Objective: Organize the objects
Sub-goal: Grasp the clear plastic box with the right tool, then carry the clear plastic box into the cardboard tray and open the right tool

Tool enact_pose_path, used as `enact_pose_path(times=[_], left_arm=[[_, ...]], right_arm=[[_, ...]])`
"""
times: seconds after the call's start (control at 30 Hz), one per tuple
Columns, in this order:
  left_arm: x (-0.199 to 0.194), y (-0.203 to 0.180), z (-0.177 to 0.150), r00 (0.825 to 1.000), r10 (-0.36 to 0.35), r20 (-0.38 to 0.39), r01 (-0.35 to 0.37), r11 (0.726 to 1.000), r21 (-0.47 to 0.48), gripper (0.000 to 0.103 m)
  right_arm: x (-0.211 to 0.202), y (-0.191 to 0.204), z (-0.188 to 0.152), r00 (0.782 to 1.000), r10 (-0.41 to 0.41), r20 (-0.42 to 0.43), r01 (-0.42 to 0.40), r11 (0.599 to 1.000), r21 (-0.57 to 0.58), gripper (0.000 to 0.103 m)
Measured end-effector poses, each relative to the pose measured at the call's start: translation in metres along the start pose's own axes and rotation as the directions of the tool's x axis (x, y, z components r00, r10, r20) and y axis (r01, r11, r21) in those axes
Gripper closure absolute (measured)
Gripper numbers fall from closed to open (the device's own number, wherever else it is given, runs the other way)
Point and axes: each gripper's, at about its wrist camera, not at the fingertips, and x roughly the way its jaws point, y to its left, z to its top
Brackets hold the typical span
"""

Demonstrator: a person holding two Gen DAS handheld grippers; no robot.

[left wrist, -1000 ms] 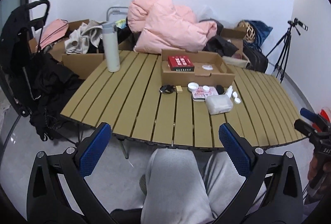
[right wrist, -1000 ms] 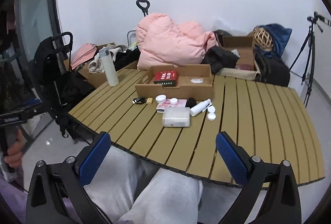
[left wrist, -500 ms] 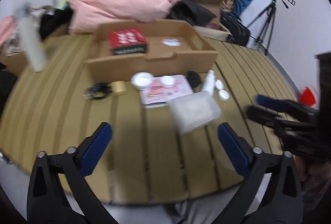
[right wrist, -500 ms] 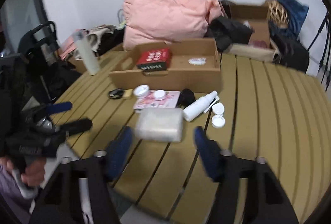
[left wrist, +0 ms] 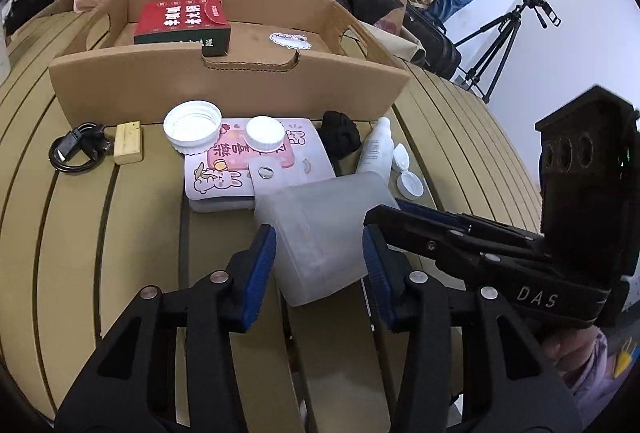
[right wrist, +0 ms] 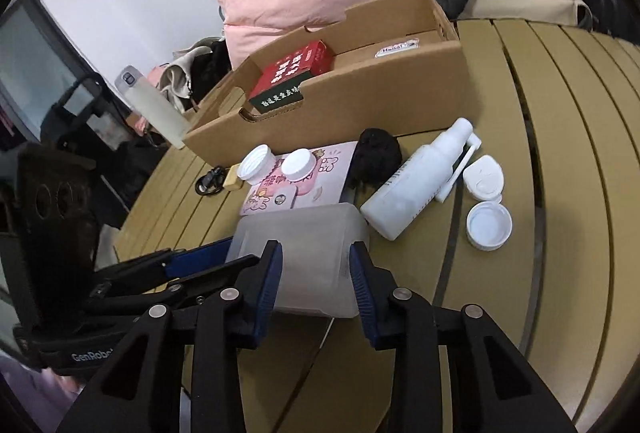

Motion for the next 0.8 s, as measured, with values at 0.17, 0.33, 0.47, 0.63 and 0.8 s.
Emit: enact_pose_path(times=[0.17,0.33,0.47,0.63,0.8], left_arm=[[-0.027,-0.003,-0.008,1.0,0.004,0.01,-0.004,1.0,-0.014,0.068],[-0.068,-0.02,-0.029,0.998,-0.008,0.06,0.009,1.0,-0.013,0.071],[-0.086,-0.032,-0.031,0.998,-0.021,0.058,0.022,1.0,-0.016,0.071],[-0.104,-0.044,0.009,0.991,-0.048,0.127,0.044,0.998,0.034,0.071],[-0.078,-0.046,0.103,0.989,-0.062,0.137,0.054,0.997,0.061,0.072]], right_arm=[[-0.022,0.018,-0.007,1.0,-0.01,0.017,0.01,1.0,-0.018,0.077],[-0.055,0.047,-0.024,0.998,-0.034,0.054,0.037,0.998,-0.047,0.078],[-0.083,0.066,-0.035,0.994,-0.056,0.09,0.062,0.996,-0.062,0.078],[-0.109,0.076,-0.013,0.986,-0.057,0.157,0.07,0.994,-0.081,0.078],[-0.11,0.077,0.063,0.973,-0.101,0.208,0.138,0.976,-0.171,0.078]])
